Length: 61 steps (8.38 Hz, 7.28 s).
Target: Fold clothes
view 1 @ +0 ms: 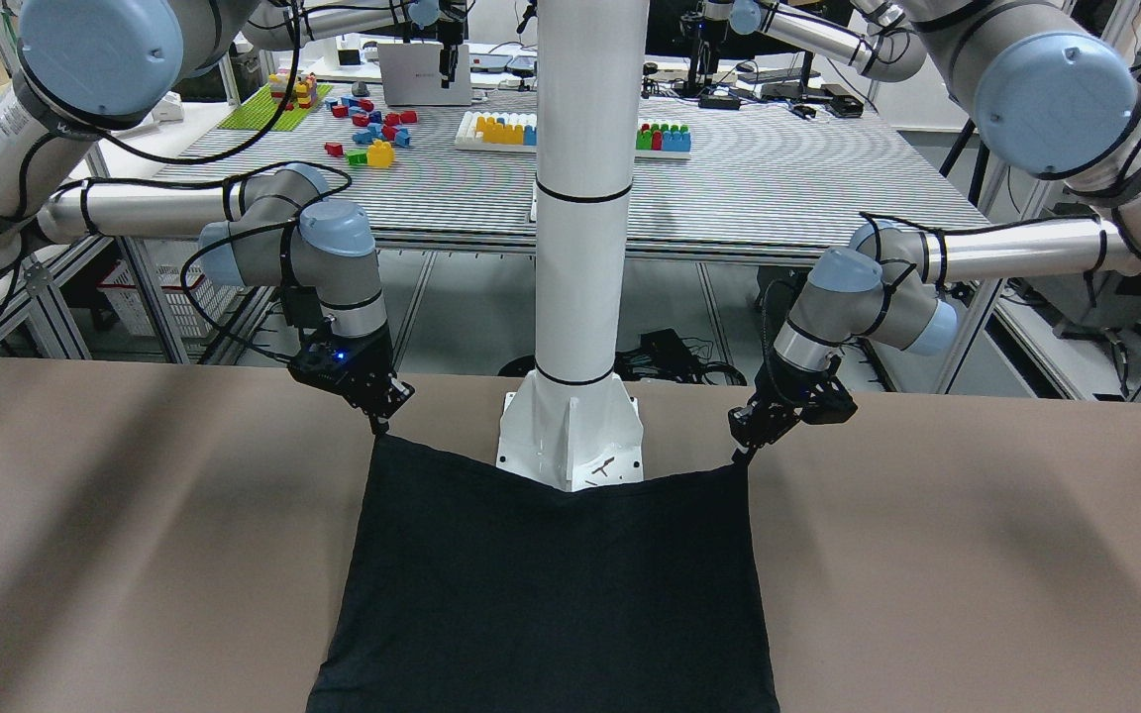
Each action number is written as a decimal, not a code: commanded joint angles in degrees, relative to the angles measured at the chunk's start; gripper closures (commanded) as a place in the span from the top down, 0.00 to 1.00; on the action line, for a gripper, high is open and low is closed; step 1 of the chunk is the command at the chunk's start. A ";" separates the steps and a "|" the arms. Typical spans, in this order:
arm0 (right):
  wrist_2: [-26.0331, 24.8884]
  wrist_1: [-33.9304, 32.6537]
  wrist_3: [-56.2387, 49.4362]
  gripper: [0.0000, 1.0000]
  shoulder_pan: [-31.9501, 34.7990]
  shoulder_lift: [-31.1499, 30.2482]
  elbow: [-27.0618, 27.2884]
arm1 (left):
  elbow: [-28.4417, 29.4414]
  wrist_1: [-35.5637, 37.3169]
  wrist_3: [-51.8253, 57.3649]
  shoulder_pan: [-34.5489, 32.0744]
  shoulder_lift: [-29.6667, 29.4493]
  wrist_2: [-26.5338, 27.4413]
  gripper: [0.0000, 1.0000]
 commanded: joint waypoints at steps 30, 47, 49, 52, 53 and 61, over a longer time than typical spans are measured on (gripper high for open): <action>17.08 15.16 -41.20 0.59 52.09 44.69 -63.61 | 75.88 -5.63 40.88 -63.91 -61.01 -34.15 0.62; 8.30 28.60 -9.00 0.00 30.90 20.59 -43.00 | 74.30 -5.45 40.70 -64.88 -60.57 -33.01 0.65; 11.27 25.98 -8.92 0.00 30.82 16.57 -34.26 | 74.21 -5.54 40.09 -64.61 -60.57 -33.01 0.65; 21.40 22.19 -9.09 0.00 22.52 5.93 -18.68 | 73.86 -5.63 39.83 -64.61 -60.40 -33.10 0.65; 25.06 22.19 -9.09 0.00 18.20 4.51 -15.34 | 73.43 -5.54 39.82 -64.52 -60.40 -33.18 0.65; 21.53 22.27 -9.88 0.95 14.98 7.48 -13.72 | 49.78 -5.19 35.02 -60.06 -46.22 -40.90 0.85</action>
